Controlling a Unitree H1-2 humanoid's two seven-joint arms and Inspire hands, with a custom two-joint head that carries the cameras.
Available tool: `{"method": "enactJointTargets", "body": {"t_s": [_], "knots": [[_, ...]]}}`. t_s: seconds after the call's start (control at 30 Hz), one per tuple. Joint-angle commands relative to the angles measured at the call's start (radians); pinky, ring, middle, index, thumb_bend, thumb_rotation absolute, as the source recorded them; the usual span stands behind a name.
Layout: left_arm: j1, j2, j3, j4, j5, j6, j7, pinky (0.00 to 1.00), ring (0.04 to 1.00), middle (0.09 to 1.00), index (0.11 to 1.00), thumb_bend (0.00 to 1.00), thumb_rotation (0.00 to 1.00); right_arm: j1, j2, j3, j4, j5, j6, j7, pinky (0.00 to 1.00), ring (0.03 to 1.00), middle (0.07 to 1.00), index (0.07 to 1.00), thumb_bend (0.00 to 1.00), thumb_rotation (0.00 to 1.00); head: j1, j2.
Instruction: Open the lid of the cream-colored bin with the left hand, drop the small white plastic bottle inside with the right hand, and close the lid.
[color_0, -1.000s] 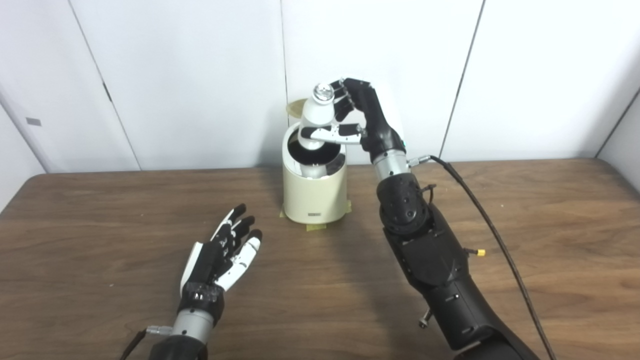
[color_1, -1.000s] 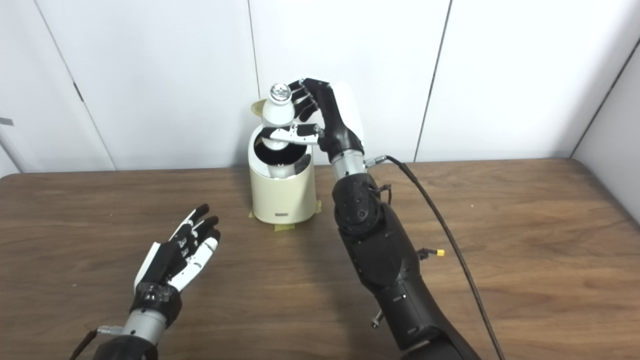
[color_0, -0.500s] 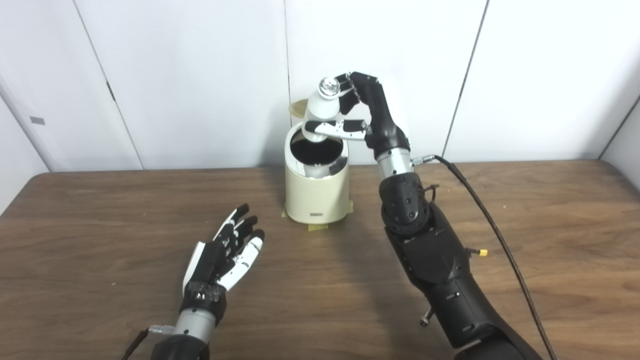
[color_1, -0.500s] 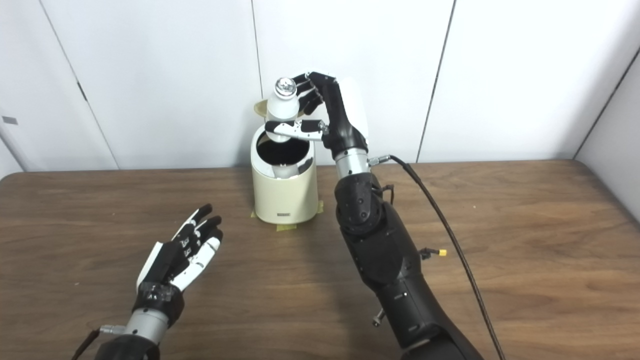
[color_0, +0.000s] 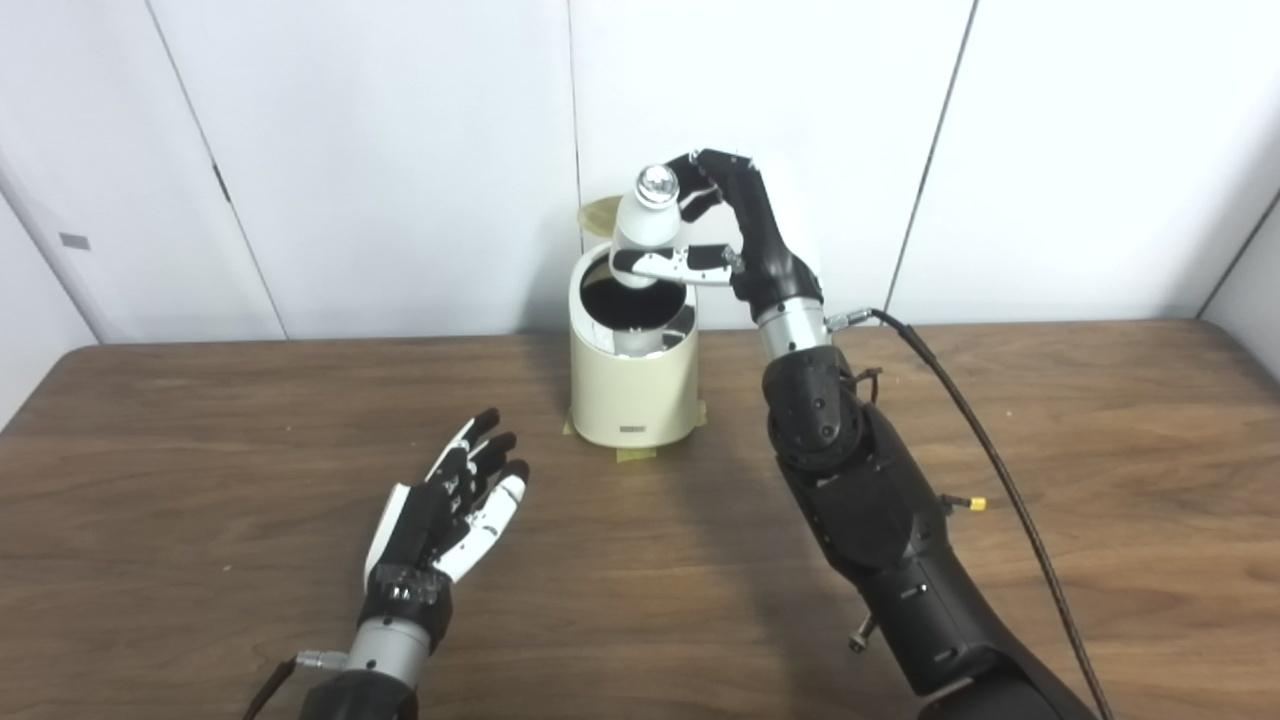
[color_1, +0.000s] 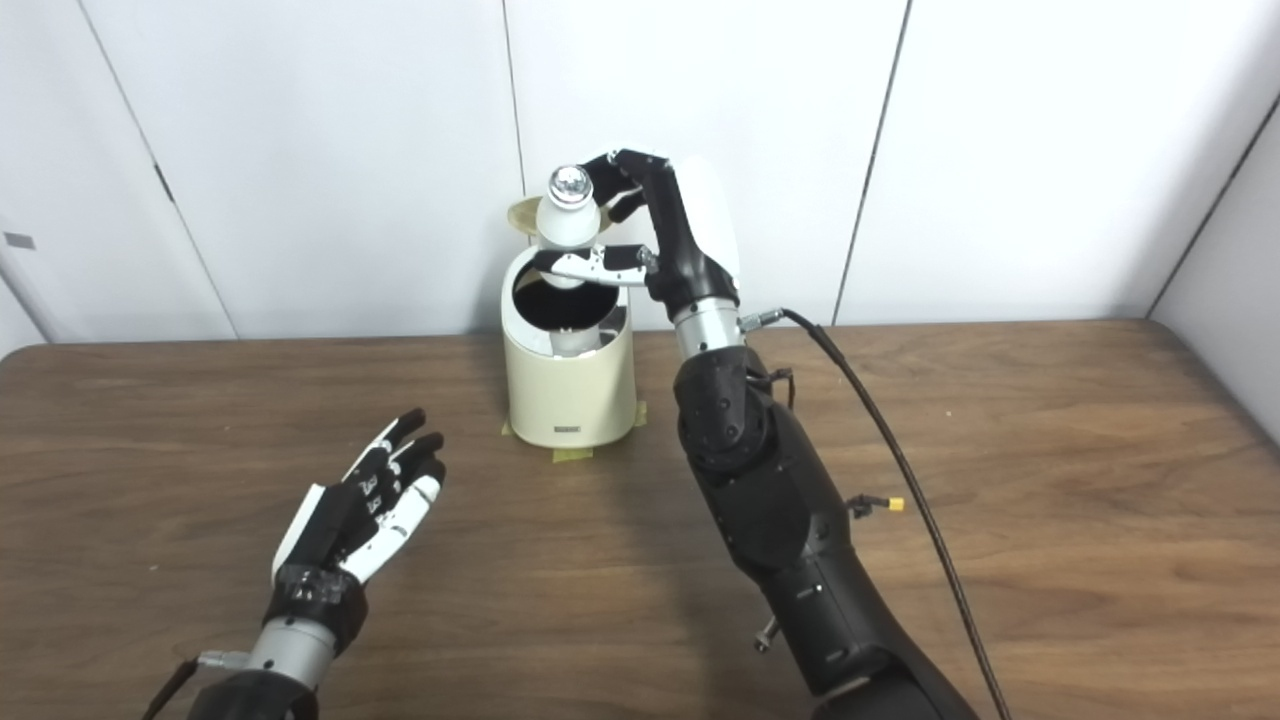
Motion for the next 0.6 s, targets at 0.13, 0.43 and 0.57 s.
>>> {"method": "enactJointTargets", "body": {"t_s": [0.13, 0.43, 0.57], "knots": [[-0.015, 0.007, 0.0, -0.047, 0.008, -0.001, -0.019, 1.0, 0.933, 0.886, 0.94, 0.32, 0.42, -0.037, -0.002, 0.004, -0.019, -0.025, -0.036, -0.025, 0.47, 0.588, 0.542, 0.476, 0.52, 0.0, -0.003, 0.001], [-0.014, 0.001, 0.004, -0.048, 0.009, -0.002, -0.025, 1.0, 0.927, 0.88, 0.928, 0.28, 0.38, -0.035, -0.012, 0.019, -0.012, -0.079, -0.03, -0.033, 0.48, 0.607, 0.592, 0.486, 0.52, 0.07, -0.001, 0.002], [-0.013, 0.001, 0.004, -0.052, 0.013, -0.001, -0.024, 1.0, 0.928, 0.882, 0.924, 0.28, 0.36, -0.031, -0.013, 0.022, -0.02, -0.098, -0.014, -0.029, 0.55, 0.657, 0.66, 0.493, 0.52, 0.13, -0.002, 0.003]]}}
